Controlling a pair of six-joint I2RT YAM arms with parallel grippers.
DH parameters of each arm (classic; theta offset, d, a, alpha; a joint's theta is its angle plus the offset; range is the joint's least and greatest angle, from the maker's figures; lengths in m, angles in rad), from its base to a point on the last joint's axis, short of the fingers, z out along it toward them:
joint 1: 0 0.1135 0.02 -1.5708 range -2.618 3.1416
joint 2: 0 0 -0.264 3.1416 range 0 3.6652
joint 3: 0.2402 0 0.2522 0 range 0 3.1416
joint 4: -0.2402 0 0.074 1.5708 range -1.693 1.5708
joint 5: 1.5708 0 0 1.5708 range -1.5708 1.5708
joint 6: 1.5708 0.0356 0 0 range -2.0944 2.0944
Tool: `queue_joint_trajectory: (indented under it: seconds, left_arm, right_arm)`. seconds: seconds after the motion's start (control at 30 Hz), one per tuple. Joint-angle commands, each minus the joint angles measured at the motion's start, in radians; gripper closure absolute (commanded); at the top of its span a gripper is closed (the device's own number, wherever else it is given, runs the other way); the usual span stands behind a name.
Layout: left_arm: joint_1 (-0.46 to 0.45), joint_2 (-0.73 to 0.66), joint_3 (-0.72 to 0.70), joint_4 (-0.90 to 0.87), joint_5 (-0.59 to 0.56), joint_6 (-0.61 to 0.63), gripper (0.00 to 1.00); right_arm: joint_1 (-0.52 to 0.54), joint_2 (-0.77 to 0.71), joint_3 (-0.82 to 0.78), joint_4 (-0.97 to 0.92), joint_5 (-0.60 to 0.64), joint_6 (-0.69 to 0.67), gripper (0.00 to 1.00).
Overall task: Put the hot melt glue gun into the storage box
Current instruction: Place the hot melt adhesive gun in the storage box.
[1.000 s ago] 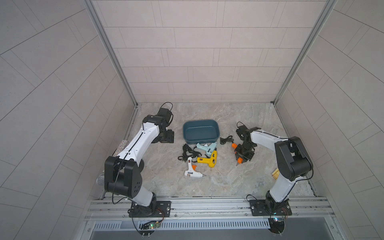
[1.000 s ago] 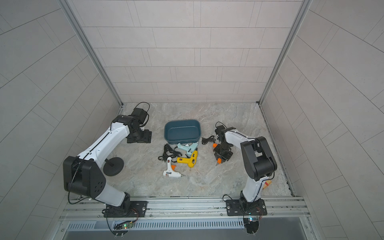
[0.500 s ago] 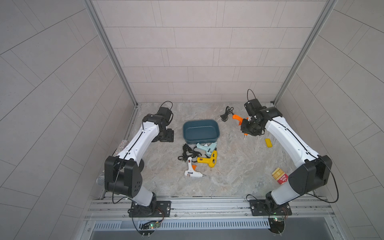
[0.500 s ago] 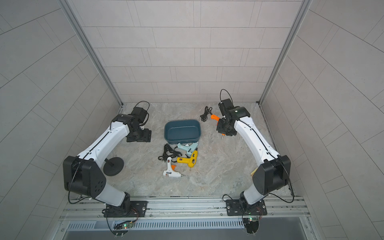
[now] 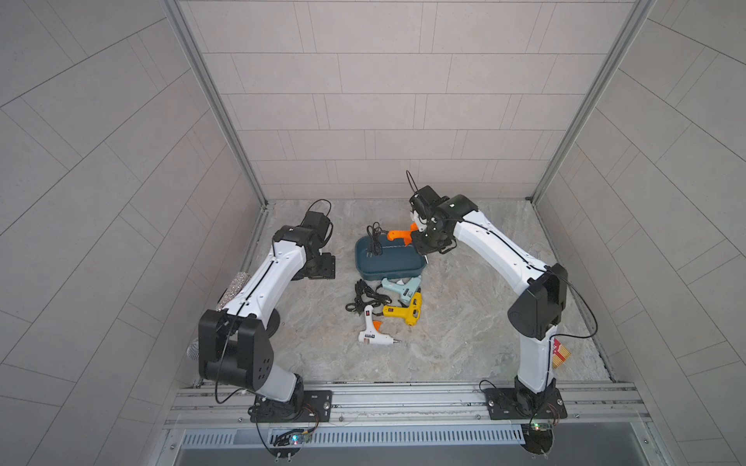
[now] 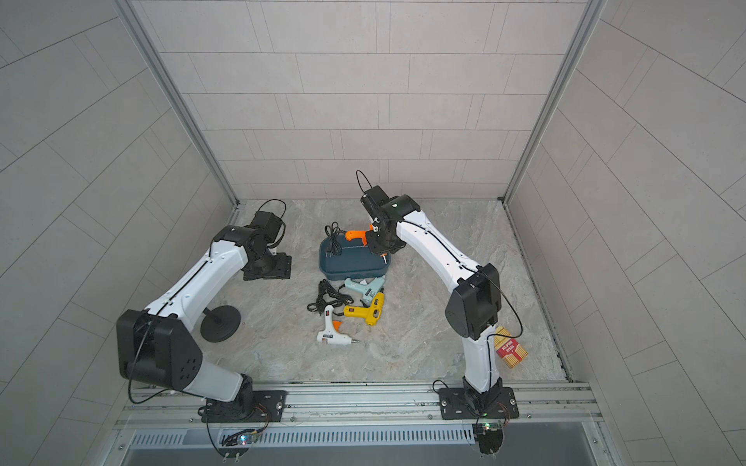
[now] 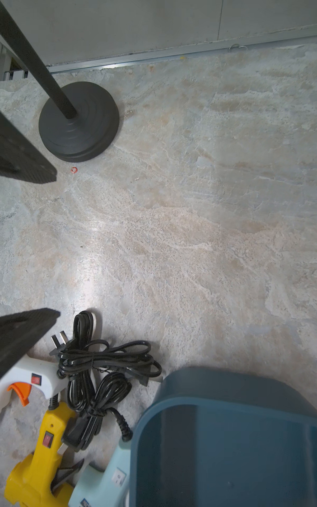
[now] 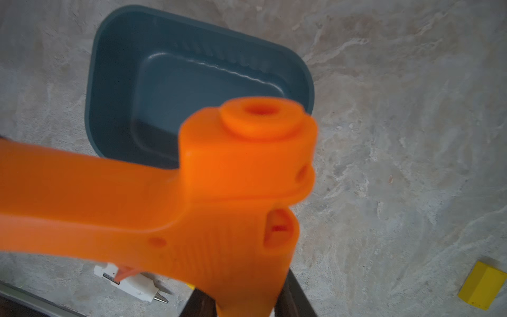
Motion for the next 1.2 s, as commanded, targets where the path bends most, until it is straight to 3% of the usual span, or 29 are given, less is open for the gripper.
queue_joint_trajectory:
  seconds: [0.0,0.47,0.9,1.17]
  left_arm:
    - [0.01,-0.047,-0.024,-0.006,-0.004,-0.012,0.2]
    - [0.015,-0.039,-0.029,-0.003,0.013,-0.026,0.2]
    - [0.015,-0.003,-0.006,-0.007,0.011,-0.022,0.2]
    - [0.015,0.013,0.005,-0.01,0.014,-0.019,0.2]
  right_arm:
    - [0.003,0.037,0.056,-0.042,-0.01,-0.027,1.0]
    - [-0.003,0.333,0.32,-0.136,0.021,-0.092,1.0]
    - [-0.037,0.473,0.405,-0.127,-0.001,-0.083,1.0]
    - [-0.045,0.52,0.42,-0.126,-0.016,-0.07,0.79]
